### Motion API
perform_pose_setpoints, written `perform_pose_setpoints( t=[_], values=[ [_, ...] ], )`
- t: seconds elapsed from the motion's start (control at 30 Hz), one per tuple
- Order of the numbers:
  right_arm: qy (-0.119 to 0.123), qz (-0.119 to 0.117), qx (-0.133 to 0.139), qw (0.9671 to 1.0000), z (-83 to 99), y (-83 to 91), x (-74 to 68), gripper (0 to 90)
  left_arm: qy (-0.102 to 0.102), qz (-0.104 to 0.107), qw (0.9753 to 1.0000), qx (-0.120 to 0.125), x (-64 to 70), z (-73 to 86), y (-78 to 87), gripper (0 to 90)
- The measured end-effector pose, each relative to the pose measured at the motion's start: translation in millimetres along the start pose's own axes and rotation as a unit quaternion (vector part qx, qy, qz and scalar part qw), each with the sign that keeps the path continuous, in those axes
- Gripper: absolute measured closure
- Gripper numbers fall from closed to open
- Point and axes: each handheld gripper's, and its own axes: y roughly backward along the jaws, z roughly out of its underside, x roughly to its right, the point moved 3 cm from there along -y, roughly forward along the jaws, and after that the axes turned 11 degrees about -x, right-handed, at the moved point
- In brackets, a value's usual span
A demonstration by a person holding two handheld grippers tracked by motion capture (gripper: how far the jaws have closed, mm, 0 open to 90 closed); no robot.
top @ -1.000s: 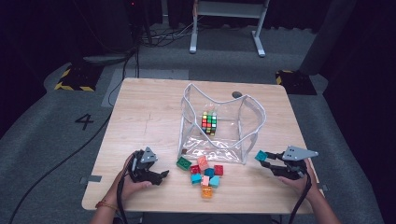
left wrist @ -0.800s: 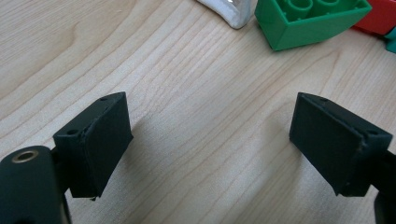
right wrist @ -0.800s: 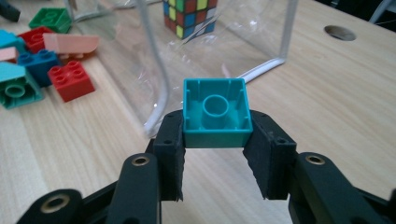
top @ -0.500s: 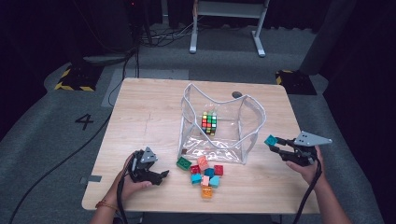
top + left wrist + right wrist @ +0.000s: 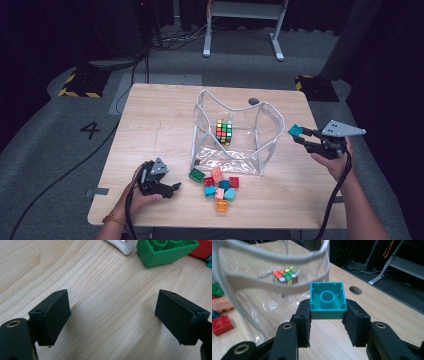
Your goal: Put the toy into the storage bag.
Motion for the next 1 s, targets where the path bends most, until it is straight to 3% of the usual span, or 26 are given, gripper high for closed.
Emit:
perform_pose_setpoints(
  t=[0.27,0.6,0.9,1.0],
  values=[
    [0.016,-0.001,0.014,0.9998,-32.0,3.3,5.1,59.2,0.0,0.0,1.0,0.0,0.0,0.0,0.0,12.9],
    [0.017,-0.01,0.032,0.9993,-65.2,9.0,8.2,59.2,0.0,0.0,1.0,0.0,0.0,0.0,0.0,12.9],
    [0.04,-0.036,0.033,0.998,-94.1,6.4,-3.5,59.2,0.0,0.0,1.0,0.0,0.0,0.0,0.0,12.9],
    [0.059,-0.045,0.025,0.9969,-100.4,2.0,-8.8,59.2,0.0,0.0,1.0,0.0,0.0,0.0,0.0,12.9]
  ],
)
